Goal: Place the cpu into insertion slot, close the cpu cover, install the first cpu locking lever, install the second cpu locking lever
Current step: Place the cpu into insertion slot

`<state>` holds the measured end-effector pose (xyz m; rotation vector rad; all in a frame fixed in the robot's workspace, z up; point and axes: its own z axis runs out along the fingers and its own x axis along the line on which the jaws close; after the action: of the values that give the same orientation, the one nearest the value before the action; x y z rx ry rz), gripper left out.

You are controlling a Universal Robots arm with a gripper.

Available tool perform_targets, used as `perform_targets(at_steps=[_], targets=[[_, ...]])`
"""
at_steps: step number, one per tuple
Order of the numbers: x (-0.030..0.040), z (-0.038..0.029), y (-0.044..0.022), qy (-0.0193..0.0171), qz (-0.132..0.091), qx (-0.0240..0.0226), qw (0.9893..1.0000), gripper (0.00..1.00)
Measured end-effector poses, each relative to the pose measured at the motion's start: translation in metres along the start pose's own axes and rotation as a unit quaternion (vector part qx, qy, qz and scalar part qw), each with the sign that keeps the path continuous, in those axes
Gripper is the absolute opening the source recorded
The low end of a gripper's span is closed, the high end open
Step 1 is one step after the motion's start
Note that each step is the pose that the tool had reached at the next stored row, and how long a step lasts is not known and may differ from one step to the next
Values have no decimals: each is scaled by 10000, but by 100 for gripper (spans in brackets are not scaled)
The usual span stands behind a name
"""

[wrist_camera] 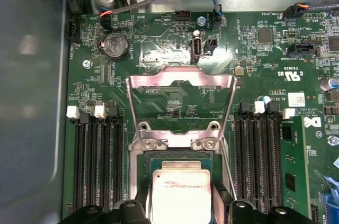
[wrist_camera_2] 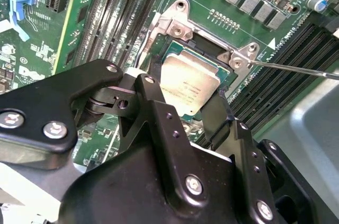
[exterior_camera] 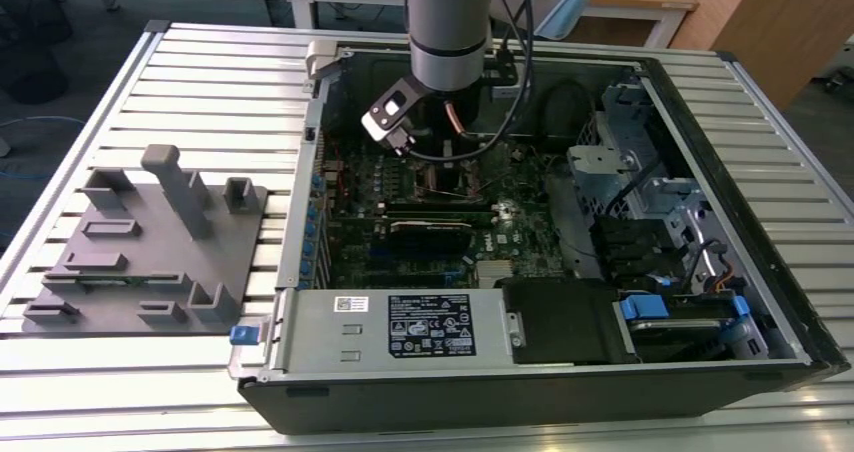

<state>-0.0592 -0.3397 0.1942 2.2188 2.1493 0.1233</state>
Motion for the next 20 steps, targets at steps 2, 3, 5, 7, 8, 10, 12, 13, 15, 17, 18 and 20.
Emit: perform_targets(at_steps=[2,3,5,7,8,10,12,13,15,17,18,20], targets=[[8,0,0,0,0,0,10000,54],[9,0,0,0,-1,0,10000,54],[12,2,0,1,0,0,10000,54],[13,2,3,0,0,0,10000,54],[14,2,3,0,1,0,10000,54],[14,2,5,0,0,0,10000,54],[15,3,15,0,-1,0,10000,54],[15,3,15,0,0,0,10000,54],[12,7,14,-1,0,0,10000,54],[13,9,14,0,0,0,10000,54],[13,11,13,1,0,0,10000,54],[12,12,13,0,0,0,10000,54]])
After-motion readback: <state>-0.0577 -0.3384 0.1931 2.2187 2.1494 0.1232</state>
